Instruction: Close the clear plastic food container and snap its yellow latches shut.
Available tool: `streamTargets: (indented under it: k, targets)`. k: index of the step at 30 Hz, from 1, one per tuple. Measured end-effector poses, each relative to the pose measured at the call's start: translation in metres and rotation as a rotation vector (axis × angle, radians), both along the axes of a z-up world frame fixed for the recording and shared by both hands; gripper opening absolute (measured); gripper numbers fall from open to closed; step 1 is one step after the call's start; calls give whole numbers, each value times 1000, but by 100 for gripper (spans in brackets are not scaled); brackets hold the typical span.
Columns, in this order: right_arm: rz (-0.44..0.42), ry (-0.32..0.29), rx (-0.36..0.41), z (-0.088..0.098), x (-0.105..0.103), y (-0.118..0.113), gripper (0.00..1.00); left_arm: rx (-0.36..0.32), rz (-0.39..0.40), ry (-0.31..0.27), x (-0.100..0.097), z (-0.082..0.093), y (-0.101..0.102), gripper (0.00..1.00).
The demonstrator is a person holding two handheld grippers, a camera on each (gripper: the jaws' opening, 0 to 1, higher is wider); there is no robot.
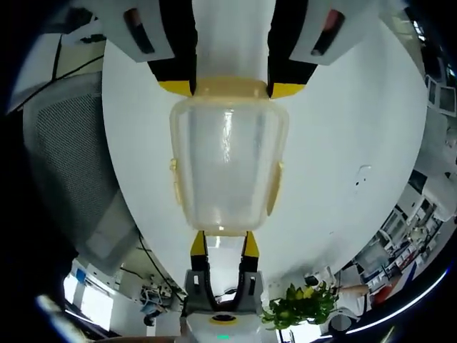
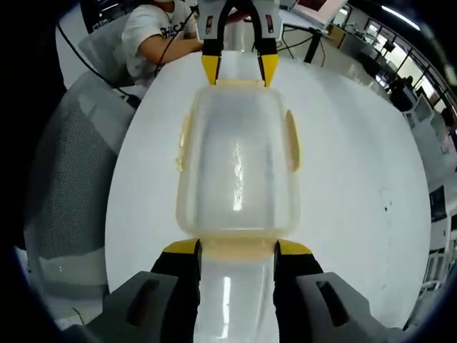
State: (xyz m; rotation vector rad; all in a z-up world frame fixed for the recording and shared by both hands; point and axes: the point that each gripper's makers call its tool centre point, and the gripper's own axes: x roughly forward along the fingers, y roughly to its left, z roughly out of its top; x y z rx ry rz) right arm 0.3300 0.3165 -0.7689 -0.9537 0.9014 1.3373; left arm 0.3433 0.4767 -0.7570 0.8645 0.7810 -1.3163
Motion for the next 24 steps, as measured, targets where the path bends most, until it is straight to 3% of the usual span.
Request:
streamTargets:
  k: [24]
  targets:
    - [-1, 0, -3, -8, -2, -68, 37, 18, 8, -3, -2, -8, -67, 33]
